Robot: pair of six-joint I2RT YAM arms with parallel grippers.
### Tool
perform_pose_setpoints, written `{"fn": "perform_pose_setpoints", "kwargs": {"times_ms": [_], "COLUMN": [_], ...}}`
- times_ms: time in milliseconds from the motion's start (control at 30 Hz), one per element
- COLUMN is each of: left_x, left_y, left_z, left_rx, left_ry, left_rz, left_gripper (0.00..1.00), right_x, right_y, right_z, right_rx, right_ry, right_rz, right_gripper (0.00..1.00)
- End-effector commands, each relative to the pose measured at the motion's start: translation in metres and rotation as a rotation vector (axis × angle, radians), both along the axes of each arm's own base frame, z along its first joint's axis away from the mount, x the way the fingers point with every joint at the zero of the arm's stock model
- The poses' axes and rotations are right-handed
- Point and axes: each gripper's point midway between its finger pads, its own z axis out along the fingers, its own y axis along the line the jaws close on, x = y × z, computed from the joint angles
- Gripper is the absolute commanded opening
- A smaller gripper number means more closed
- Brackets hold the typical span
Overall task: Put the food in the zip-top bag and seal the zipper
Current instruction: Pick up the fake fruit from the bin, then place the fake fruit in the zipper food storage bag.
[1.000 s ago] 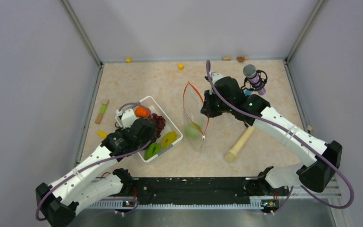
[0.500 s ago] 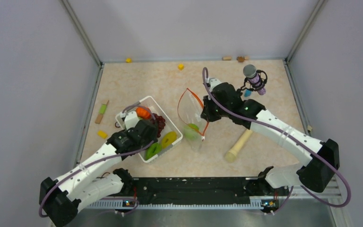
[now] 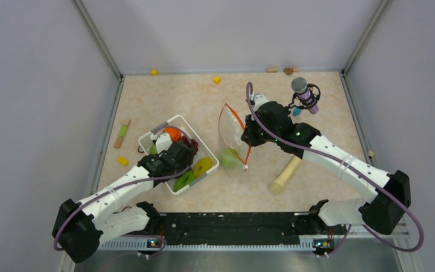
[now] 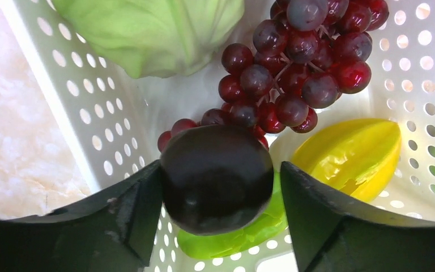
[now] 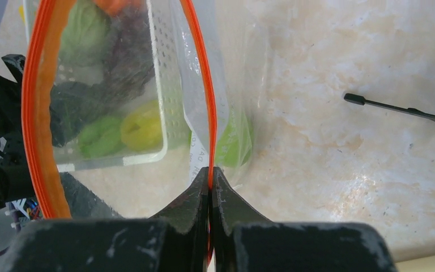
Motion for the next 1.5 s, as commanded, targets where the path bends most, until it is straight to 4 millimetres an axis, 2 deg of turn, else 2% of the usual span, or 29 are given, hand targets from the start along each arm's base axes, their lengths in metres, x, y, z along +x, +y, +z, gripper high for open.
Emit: {"fn": "perform_pose_setpoints", "kwargs": {"times_ms": [0, 200, 300, 367, 467, 600, 700, 800, 867, 933, 1067, 1133, 1267, 1367, 1467], "left_x": [0.009, 0.01, 0.011, 0.014, 0.024, 0.031, 0.027, 0.019, 0.019, 0.019, 0.015, 0.017, 0.028, 0.036, 0.039], "left_y": [-0.011, -0.014, -0.015, -0.018, -0.033, -0.08, -0.115, -0.145, -0.159, -0.172, -0.195, -0.201, -0.206, -0.206, -0.204], "left_z": [0.0, 0.005, 0.018, 0.036, 0.083, 0.155, 0.211, 0.252, 0.266, 0.275, 0.276, 0.275, 0.269, 0.256, 0.249], "left_rx": [-0.029, -0.045, -0.061, -0.09, -0.17, -0.347, -0.49, -0.597, -0.631, -0.655, -0.679, -0.678, -0.656, -0.626, -0.61], "left_ry": [-0.012, -0.017, -0.045, -0.09, -0.206, -0.407, -0.545, -0.62, -0.639, -0.637, -0.622, -0.626, -0.615, -0.583, -0.572], "left_rz": [-0.026, -0.044, -0.048, -0.067, -0.144, -0.402, -0.586, -0.747, -0.803, -0.855, -0.94, -0.951, -0.926, -0.888, -0.864], "left_gripper": [0.73, 0.42, 0.35, 0.33, 0.29, 0.24, 0.23, 0.22, 0.22, 0.22, 0.24, 0.28, 0.29, 0.35, 0.49], "right_x": [0.009, 0.009, 0.008, 0.008, 0.006, 0.003, 0.002, 0.001, 0.001, 0.0, 0.0, 0.0, -0.001, -0.002, -0.001], "right_y": [-0.005, -0.005, -0.005, -0.004, -0.003, 0.001, 0.002, 0.001, 0.002, 0.003, 0.003, 0.003, 0.003, 0.003, 0.003], "right_z": [0.021, 0.021, 0.021, 0.021, 0.022, 0.023, 0.024, 0.024, 0.024, 0.024, 0.025, 0.025, 0.024, 0.024, 0.026], "right_rx": [0.038, 0.037, 0.038, 0.041, 0.047, 0.062, 0.066, 0.066, 0.068, 0.069, 0.072, 0.073, 0.071, 0.074, 0.077], "right_ry": [-0.079, -0.079, -0.078, -0.076, -0.072, -0.064, -0.063, -0.063, -0.062, -0.059, -0.058, -0.059, -0.056, -0.055, -0.059], "right_rz": [-0.037, -0.037, -0.034, -0.032, -0.022, 0.001, 0.005, 0.007, 0.011, 0.014, 0.015, 0.015, 0.019, 0.023, 0.023], "right_gripper": [0.0, 0.0, 0.0, 0.0, 0.0, 0.0, 0.0, 0.0, 0.0, 0.0, 0.0, 0.0, 0.0, 0.0, 0.0]}}
